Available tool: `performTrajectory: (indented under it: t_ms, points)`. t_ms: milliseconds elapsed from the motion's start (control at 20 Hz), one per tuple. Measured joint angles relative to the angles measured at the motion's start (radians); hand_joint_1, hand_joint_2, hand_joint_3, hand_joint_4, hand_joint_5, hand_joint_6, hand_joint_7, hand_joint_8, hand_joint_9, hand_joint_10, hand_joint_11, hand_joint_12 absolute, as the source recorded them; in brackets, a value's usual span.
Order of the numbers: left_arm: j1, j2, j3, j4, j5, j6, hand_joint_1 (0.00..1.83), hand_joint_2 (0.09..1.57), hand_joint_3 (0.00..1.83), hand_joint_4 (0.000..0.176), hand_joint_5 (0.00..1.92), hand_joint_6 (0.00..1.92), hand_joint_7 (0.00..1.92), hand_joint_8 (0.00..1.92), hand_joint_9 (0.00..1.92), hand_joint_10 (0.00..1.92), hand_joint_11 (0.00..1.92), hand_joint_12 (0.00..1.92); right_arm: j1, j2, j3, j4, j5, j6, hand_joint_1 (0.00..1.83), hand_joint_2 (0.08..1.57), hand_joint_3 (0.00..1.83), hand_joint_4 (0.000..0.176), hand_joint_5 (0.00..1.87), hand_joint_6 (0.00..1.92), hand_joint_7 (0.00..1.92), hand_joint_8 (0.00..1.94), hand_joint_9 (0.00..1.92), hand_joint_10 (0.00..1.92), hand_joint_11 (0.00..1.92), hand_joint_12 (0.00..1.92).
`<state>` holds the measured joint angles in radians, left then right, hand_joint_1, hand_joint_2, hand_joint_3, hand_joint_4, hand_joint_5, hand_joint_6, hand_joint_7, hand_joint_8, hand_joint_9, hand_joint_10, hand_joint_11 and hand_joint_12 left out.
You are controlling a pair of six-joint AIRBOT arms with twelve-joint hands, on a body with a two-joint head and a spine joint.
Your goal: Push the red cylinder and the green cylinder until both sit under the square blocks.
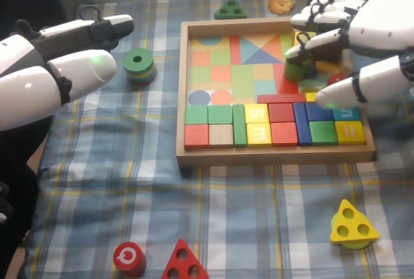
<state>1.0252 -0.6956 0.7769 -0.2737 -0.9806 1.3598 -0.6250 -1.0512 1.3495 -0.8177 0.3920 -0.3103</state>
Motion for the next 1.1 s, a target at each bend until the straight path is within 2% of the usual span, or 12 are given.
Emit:
performTrajectory:
  t_ms: [200,250,400,500,600,800,950,1100]
  points:
    - [0.0,0.0,0.0,0.002,0.0,0.0,0.0,1.34,0.01,0.154,0.33,0.0,0.33,0.0,0.41,0.01,0.03,0.17,-0.027,0.027,-0.018,0.019,0.023,0.001,0.0,1.08,0.0,0.176,0.3,0.0,0.0,0.0,0.0,0.0,0.0,0.0]
    - [0.001,0.0,0.0,0.0,0.001,0.0,0.0,1.34,0.01,0.156,0.32,0.0,0.34,0.0,0.42,0.01,0.03,0.17,-0.027,0.027,-0.018,0.019,0.023,0.0,0.0,1.07,0.0,0.171,0.3,0.0,0.0,0.0,0.0,0.0,0.0,0.0]
    - [0.002,0.0,0.0,0.0,0.001,0.0,0.0,1.34,0.0,0.166,0.33,0.0,0.34,0.0,0.39,0.0,0.03,0.17,-0.032,0.027,-0.026,0.021,0.024,0.0,0.0,1.08,0.0,0.175,0.31,0.0,0.0,0.0,0.0,0.0,0.0,0.0]
    - [0.002,0.0,0.0,0.001,0.0,-0.001,0.0,1.35,0.01,0.162,0.33,0.01,0.33,0.0,0.39,0.0,0.02,0.17,-0.041,0.029,-0.031,0.029,0.037,0.003,0.0,1.07,0.0,0.176,0.31,0.0,0.0,0.0,0.0,0.0,0.0,0.0]
    - [0.002,0.0,0.0,0.0,0.0,-0.001,0.0,1.34,0.0,0.167,0.34,0.01,0.35,0.01,0.4,0.01,0.03,0.17,-0.055,0.039,-0.039,0.029,0.053,0.016,0.0,1.08,0.0,0.176,0.31,0.0,0.0,0.0,0.0,0.0,0.0,0.0]
    - [0.002,0.0,0.0,0.001,0.0,-0.001,0.0,1.33,0.0,0.166,0.35,0.01,0.36,0.01,0.43,0.01,0.04,0.17,-0.081,0.068,-0.051,0.034,0.068,0.045,0.0,1.08,0.0,0.176,0.31,0.0,0.0,0.0,0.0,0.0,0.0,0.0]
    - [0.002,0.0,0.0,-0.002,0.0,-0.002,0.0,1.33,0.0,0.171,0.34,0.0,0.36,0.0,0.42,0.01,0.04,0.16,-0.092,0.087,-0.066,0.034,0.075,0.049,0.0,1.08,0.0,0.176,0.31,0.0,0.0,0.0,0.0,0.0,0.0,0.0]
    - [0.002,0.0,0.0,-0.003,0.001,-0.003,0.0,1.34,0.0,0.166,0.34,0.0,0.35,0.0,0.42,0.0,0.04,0.16,-0.103,0.1,-0.079,0.035,0.085,0.05,0.0,1.07,0.0,0.176,0.31,0.0,0.0,0.0,0.0,0.0,0.0,0.0]
